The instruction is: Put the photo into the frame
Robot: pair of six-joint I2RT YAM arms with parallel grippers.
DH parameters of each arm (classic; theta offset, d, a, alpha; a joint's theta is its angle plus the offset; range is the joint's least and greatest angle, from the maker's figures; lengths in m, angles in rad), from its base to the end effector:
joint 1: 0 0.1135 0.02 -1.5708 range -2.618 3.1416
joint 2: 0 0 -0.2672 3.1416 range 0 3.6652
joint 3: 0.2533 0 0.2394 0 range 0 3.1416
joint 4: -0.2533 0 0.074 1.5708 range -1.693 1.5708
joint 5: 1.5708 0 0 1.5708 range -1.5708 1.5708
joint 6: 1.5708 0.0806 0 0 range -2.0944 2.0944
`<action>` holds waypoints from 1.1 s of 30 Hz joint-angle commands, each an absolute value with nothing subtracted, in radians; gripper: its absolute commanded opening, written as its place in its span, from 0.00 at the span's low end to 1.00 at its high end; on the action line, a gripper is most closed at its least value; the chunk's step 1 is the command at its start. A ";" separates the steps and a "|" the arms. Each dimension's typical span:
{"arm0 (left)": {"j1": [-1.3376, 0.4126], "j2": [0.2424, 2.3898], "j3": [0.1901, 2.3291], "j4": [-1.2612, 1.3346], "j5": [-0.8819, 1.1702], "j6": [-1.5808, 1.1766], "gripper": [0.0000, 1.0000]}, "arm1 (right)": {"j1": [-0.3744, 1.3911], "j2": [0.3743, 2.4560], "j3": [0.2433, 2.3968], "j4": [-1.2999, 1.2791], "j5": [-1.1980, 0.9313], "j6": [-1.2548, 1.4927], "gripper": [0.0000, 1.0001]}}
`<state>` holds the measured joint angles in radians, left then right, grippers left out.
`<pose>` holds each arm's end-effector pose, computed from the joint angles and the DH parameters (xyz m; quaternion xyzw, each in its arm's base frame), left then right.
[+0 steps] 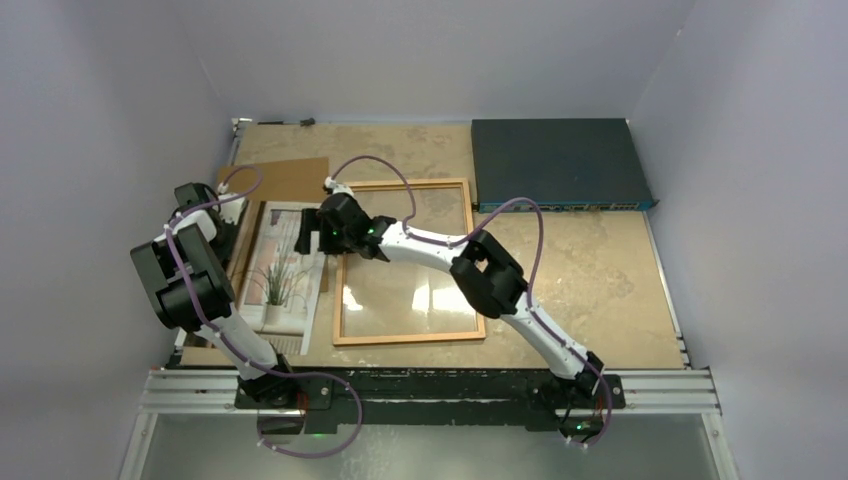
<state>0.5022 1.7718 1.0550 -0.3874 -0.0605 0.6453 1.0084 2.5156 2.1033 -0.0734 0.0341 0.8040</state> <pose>0.3105 0.1761 0.1303 0.0626 0.9705 0.1501 0.1781 0.3274 0.5142 0.1600 -0.0786 0.8527 0.3974 0.3299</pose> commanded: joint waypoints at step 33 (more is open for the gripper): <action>0.528 1.612 1.141 -0.377 -0.212 0.743 0.00 | 1.021 2.586 2.233 -0.267 0.203 0.789 0.95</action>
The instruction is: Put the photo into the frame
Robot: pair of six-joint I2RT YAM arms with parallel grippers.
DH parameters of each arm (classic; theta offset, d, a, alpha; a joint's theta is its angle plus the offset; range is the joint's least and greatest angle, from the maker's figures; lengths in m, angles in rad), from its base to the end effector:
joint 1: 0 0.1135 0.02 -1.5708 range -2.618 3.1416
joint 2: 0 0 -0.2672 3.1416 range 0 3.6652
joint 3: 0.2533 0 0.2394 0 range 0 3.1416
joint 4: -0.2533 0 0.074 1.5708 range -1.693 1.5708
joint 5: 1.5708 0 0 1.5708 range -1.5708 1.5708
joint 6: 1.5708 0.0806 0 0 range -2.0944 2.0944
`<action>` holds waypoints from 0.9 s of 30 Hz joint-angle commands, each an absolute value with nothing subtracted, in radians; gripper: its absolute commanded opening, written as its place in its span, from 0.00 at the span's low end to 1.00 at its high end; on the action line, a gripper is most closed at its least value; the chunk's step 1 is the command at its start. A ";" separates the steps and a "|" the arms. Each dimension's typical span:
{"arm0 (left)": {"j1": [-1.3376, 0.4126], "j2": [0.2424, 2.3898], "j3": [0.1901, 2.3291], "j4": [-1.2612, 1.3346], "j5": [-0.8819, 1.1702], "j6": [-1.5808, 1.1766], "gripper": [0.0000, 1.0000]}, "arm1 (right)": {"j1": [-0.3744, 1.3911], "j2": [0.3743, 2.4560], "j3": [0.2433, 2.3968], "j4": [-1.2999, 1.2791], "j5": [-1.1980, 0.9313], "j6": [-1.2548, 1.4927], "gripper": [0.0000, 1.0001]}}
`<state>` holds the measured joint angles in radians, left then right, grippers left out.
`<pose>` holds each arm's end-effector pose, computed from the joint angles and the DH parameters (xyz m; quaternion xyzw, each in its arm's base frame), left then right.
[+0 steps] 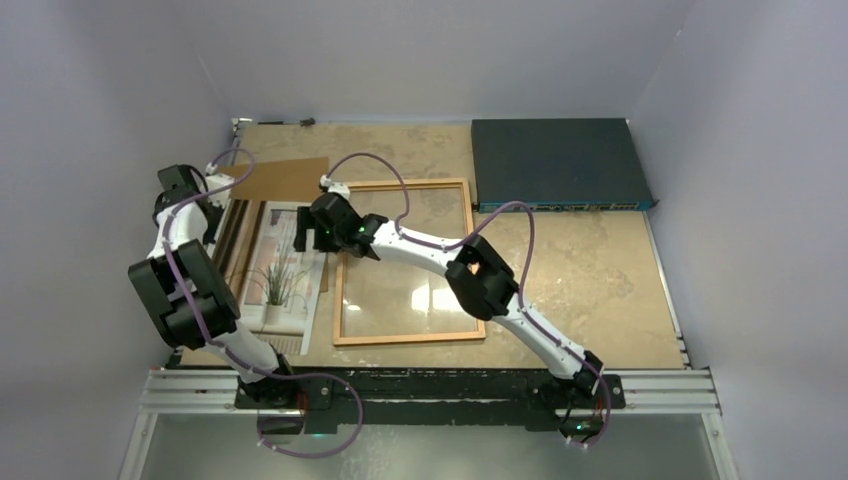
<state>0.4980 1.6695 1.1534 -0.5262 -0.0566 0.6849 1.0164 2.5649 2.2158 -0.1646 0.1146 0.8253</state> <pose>0.3101 0.1738 0.1838 0.0827 0.9614 0.1682 0.2015 0.3324 0.5193 0.1606 -0.0535 0.8609 0.3709 0.3440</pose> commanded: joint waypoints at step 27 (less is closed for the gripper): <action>0.579 1.788 0.960 -0.178 -0.209 0.758 0.00 | 1.020 2.675 2.318 -0.333 0.133 0.801 0.97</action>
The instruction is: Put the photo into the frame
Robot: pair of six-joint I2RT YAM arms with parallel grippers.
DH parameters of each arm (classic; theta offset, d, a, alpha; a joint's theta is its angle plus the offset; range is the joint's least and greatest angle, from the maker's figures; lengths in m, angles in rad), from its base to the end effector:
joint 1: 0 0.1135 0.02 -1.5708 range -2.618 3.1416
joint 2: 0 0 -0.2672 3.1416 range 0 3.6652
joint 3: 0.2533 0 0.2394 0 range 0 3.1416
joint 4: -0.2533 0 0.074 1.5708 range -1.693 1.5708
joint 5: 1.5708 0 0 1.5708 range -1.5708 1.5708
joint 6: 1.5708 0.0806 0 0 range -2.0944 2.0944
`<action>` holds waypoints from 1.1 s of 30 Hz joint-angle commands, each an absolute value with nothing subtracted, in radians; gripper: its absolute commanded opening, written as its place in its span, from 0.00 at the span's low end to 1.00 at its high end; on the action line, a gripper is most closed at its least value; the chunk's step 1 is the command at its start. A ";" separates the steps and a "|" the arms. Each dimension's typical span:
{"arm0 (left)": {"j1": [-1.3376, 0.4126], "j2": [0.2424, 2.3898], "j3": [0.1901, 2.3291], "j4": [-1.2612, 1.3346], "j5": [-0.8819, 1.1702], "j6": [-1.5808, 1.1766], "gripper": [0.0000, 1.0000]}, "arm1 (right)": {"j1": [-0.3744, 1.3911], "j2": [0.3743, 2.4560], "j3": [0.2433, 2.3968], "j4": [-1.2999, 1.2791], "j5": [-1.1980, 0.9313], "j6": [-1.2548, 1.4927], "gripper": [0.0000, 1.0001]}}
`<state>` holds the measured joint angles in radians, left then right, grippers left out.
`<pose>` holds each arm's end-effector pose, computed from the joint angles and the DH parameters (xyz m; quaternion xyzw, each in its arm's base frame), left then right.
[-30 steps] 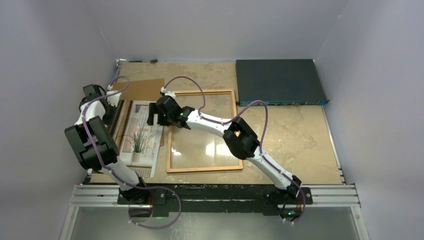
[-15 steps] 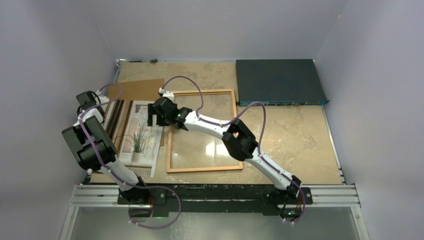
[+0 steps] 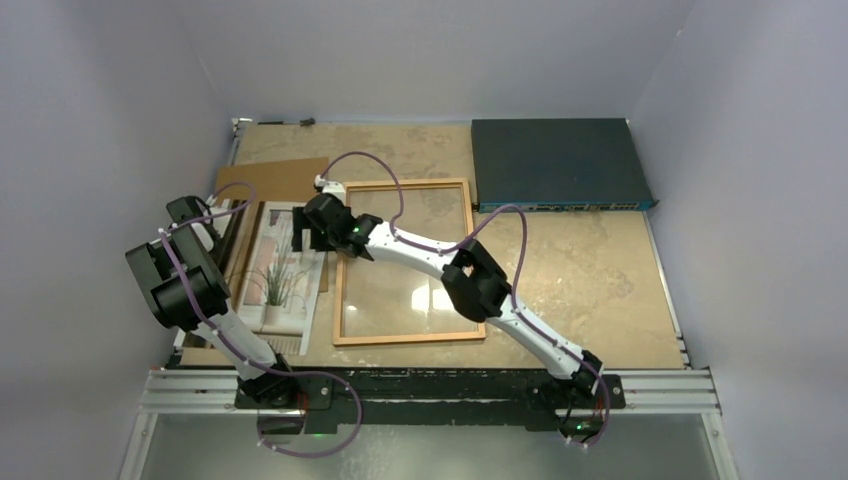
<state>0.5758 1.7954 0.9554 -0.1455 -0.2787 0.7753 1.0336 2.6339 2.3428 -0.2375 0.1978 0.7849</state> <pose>0.2920 0.2160 0.1152 0.0546 0.9475 0.2824 0.1398 0.3334 0.5287 0.1572 -0.0583 0.8625 0.3383 0.3719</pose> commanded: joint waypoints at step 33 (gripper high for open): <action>0.579 1.737 0.818 -0.204 -0.092 0.744 0.00 | 1.006 2.418 1.844 0.578 -0.392 0.971 0.96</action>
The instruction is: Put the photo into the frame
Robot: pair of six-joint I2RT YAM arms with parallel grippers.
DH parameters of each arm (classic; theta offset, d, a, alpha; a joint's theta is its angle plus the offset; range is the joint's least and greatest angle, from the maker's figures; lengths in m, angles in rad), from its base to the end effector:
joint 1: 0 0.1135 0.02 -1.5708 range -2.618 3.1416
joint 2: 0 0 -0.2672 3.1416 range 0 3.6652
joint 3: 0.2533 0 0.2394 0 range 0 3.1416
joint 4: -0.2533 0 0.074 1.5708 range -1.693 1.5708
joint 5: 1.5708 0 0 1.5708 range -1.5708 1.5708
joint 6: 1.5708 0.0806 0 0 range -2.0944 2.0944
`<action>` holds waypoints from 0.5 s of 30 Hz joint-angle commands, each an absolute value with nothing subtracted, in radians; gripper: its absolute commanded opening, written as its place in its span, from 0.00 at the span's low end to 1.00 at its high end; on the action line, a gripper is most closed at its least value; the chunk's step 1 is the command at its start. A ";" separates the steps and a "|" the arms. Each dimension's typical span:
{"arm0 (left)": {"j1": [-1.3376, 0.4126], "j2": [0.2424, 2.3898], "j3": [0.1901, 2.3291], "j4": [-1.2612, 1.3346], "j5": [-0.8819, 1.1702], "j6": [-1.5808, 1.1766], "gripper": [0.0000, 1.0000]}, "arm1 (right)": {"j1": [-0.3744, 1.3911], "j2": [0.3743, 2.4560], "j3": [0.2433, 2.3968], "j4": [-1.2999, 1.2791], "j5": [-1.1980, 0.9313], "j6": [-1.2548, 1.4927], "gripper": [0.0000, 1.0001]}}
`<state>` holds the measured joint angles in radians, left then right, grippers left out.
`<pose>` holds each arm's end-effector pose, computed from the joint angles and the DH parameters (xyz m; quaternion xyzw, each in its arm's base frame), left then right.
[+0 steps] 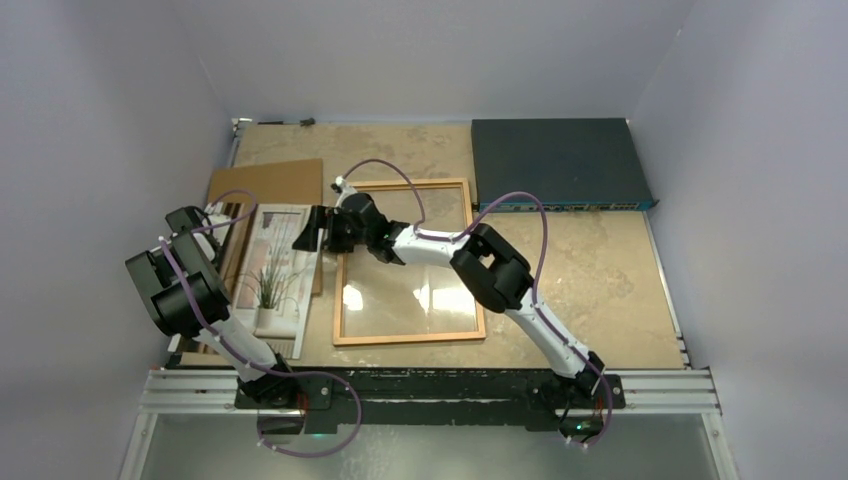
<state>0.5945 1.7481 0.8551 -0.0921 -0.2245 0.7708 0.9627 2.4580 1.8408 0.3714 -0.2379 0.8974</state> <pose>0.2745 0.2073 0.1065 0.0516 0.9506 0.2642 0.1549 0.3264 0.5022 0.1600 -0.0985 0.7801 0.5455 0.2901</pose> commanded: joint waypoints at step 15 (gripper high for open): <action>0.578 1.742 0.814 -0.212 -0.072 0.750 0.00 | 1.006 2.387 1.761 0.669 -0.427 1.005 0.94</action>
<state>0.5957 1.7382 0.8543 -0.0826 -0.2291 0.7788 0.9596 2.4580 1.7618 0.5415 -0.3161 0.9695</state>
